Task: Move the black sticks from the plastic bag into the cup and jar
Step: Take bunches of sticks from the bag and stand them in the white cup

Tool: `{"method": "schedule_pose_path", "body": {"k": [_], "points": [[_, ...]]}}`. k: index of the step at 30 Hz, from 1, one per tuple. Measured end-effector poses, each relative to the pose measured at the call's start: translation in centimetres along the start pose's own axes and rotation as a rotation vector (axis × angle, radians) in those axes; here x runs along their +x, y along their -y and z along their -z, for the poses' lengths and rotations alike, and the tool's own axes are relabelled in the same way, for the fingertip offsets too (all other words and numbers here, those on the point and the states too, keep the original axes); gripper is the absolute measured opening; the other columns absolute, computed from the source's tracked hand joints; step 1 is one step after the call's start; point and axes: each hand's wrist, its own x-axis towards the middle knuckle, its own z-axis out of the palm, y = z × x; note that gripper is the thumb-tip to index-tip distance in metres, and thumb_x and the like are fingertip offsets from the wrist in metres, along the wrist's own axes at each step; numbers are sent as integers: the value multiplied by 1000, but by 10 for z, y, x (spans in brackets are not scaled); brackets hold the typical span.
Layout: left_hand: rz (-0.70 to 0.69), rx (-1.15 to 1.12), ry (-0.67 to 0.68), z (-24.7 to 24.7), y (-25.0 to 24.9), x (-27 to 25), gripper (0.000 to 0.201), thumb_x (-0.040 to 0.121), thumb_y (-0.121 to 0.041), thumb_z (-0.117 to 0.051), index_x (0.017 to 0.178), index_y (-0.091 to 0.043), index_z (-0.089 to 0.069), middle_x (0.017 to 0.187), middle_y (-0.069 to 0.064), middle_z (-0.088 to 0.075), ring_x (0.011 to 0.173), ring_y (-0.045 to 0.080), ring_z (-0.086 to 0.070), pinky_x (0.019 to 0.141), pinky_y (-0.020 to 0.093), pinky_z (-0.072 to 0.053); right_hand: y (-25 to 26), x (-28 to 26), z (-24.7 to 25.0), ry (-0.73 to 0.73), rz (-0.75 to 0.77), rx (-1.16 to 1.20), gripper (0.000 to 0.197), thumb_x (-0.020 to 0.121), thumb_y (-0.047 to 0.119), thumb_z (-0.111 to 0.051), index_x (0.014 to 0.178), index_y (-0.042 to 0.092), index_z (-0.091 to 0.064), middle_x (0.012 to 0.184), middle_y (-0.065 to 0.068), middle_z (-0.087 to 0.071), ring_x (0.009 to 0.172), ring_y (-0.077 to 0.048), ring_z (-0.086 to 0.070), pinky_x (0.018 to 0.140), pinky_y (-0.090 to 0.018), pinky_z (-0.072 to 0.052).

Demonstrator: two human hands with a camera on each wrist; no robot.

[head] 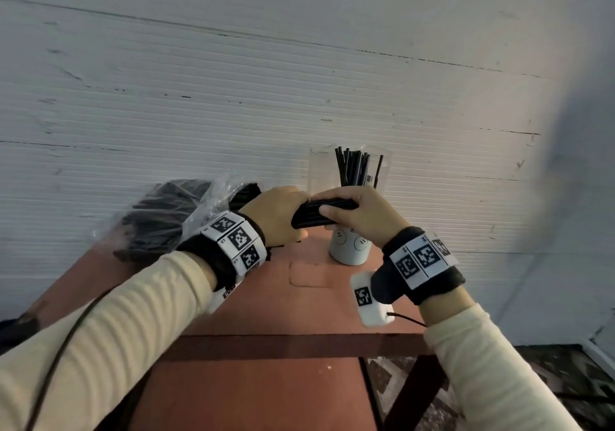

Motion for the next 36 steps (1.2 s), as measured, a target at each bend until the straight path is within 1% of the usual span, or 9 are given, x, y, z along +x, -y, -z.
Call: {"method": "schedule_pose_path", "body": {"k": [3, 9, 15, 19, 23, 27, 29, 33, 36], "points": [[-29, -82, -96, 2, -6, 7, 21, 82, -25, -65, 99, -14, -59, 91, -2, -55, 86, 19, -57, 68, 26, -36, 7, -5, 14, -25, 33, -76, 21, 91, 6, -62, 109, 15, -70, 98, -2, -71, 81, -4, -68, 71, -15, -53], [-136, -11, -270, -5, -13, 18, 13, 79, -11, -61, 90, -8, -66, 108, 6, -56, 97, 24, -51, 82, 25, -37, 12, -13, 28, -27, 62, -135, 22, 91, 8, -62, 107, 21, -70, 100, -1, -71, 89, -15, -68, 83, -21, -56], [-157, 166, -223, 0, -19, 19, 9, 77, -11, -61, 84, -6, -65, 94, 10, -57, 88, 29, -50, 77, 40, -45, 11, -18, 26, -35, 54, -179, 20, 91, 13, -64, 108, 22, -69, 97, 8, -69, 94, -13, -67, 90, -29, -54], [-188, 227, -142, 14, -25, 20, 11, 78, -22, -57, 71, -13, -58, 75, 5, -58, 77, 26, -52, 71, 40, -45, 20, -23, 33, -5, 31, -241, 20, 91, 23, -65, 111, 20, -68, 99, -6, -71, 87, -17, -67, 86, -32, -55], [-287, 246, -165, 27, -35, 31, 30, 78, -35, -45, 56, -15, -52, 56, 2, -52, 57, 24, -50, 59, 31, -34, 35, -31, 52, -85, 28, -325, 30, 82, 41, -72, 110, 32, -69, 101, 9, -70, 96, 0, -64, 93, -27, -50], [-263, -34, -208, 39, -57, 31, 32, 84, -36, -54, 64, -11, -57, 62, 4, -57, 63, 23, -55, 60, 37, -43, 61, -41, 64, -256, 158, -221, 27, 80, 33, -76, 106, 28, -70, 100, 4, -70, 95, -1, -64, 84, -15, -49], [-196, -254, -226, 40, -66, 32, 26, 89, -37, -60, 67, -23, -57, 66, -3, -58, 66, 15, -57, 60, 27, -43, 74, -44, 66, -351, 261, -160, 27, 81, 26, -76, 107, 21, -69, 101, 0, -69, 95, -3, -64, 79, -13, -48], [-105, -579, -272, 34, -83, 38, 21, 88, -40, -64, 73, -38, -50, 67, -17, -59, 62, -14, -57, 55, 3, -37, 92, -40, 65, -451, 398, -151, 29, 83, 20, -74, 110, 16, -66, 105, -4, -67, 100, -7, -62, 82, -21, -52], [-103, -806, -273, 29, -90, 39, 7, 89, -29, -66, 91, -27, -60, 80, -10, -69, 76, -5, -65, 72, 13, -49, 95, -33, 59, -466, 453, -219, 30, 85, 16, -69, 113, 19, -62, 107, 5, -65, 102, -6, -60, 85, -30, -53]]}}
